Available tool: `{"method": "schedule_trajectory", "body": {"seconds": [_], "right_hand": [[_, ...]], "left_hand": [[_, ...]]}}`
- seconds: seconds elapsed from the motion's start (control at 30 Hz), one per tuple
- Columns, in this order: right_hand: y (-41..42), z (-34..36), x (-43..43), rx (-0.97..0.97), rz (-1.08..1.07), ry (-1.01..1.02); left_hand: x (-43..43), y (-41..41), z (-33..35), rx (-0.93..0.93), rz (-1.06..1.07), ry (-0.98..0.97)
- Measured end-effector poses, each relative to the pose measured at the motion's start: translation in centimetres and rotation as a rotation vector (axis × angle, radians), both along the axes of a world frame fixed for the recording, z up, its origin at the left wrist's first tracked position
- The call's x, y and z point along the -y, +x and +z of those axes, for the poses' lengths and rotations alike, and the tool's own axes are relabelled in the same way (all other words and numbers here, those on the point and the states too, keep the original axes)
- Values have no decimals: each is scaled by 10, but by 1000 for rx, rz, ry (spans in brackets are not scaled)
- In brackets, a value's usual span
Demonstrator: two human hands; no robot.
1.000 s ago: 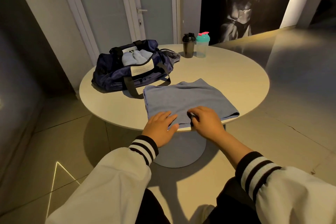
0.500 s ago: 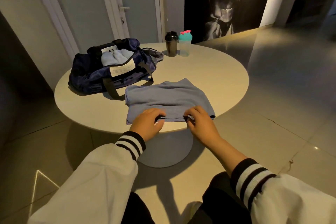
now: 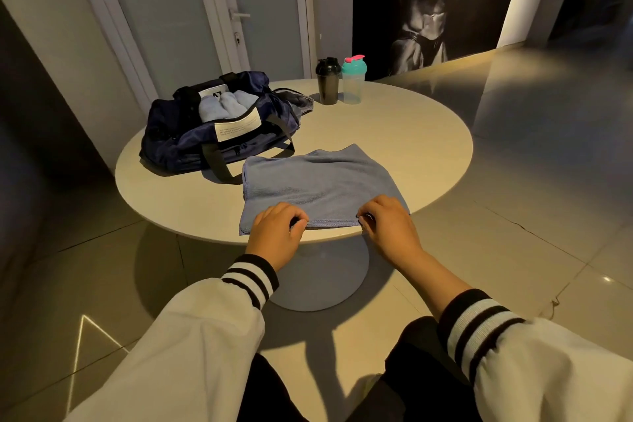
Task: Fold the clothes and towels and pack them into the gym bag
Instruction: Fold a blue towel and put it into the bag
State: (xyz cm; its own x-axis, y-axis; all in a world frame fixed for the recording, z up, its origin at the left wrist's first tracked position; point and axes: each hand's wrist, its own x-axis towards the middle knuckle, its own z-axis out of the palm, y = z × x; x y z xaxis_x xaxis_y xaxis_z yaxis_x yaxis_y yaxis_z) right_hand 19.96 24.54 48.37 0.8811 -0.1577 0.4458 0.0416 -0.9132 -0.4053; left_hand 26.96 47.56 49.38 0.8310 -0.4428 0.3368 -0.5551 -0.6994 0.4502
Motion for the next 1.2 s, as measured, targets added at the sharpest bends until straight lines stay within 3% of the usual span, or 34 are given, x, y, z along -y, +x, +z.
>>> {"method": "schedule_trajectory", "body": {"seconds": [0.4,0.57,0.77,0.87,1.0,1.2], "right_hand": [[-7,-5,2,-21,-1,8],[-7,0,1,-30,-145,55],[9,22,7,-286,-360,-25],[41,38,6,-280,-259,-9],[93,41,9,-291,-28,37],[173,38,26,-397,42,52]], "left_hand": [[4,-8,0,25,-5,34],[-7,-12,-8,62,-132,28],[1,5,14,-52,-183,57],[21,30,26,-93,-108,27],[51,81,32,-111,-64,130],[72,157,28,-184,39,242]]}}
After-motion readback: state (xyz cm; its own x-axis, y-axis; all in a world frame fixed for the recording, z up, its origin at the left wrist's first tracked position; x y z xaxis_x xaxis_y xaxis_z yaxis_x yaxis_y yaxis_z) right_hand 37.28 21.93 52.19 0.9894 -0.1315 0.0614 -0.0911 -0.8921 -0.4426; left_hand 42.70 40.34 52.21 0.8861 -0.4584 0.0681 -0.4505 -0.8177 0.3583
